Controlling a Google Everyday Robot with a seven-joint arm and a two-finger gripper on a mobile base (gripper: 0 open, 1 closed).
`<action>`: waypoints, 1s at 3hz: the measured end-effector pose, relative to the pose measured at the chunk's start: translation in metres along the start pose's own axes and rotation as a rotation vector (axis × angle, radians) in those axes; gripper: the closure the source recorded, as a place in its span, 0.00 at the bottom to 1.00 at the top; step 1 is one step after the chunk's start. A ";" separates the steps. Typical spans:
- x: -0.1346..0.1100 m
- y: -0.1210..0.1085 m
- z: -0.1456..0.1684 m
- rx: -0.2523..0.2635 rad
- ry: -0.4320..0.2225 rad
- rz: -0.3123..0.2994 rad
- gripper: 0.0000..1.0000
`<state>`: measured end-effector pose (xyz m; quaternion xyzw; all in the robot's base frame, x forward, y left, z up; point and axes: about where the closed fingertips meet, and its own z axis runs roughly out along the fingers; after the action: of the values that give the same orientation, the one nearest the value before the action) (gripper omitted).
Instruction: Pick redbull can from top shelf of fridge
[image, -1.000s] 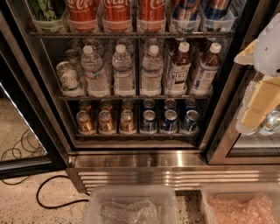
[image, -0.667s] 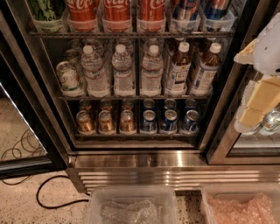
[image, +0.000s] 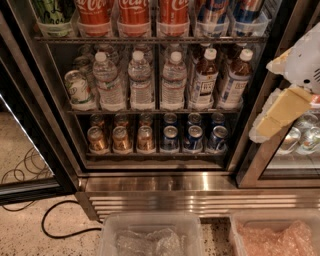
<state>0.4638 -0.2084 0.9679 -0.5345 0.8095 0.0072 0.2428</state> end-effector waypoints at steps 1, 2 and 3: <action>-0.010 -0.014 0.012 0.026 -0.068 0.060 0.00; -0.017 -0.036 0.009 0.080 -0.113 0.097 0.00; -0.026 -0.048 0.007 0.121 -0.156 0.123 0.00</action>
Offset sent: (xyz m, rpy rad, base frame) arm 0.0656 -0.0074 0.0183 0.1552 -0.1549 -0.1437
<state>0.5167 -0.2043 0.9841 -0.4657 0.8185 0.0148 0.3360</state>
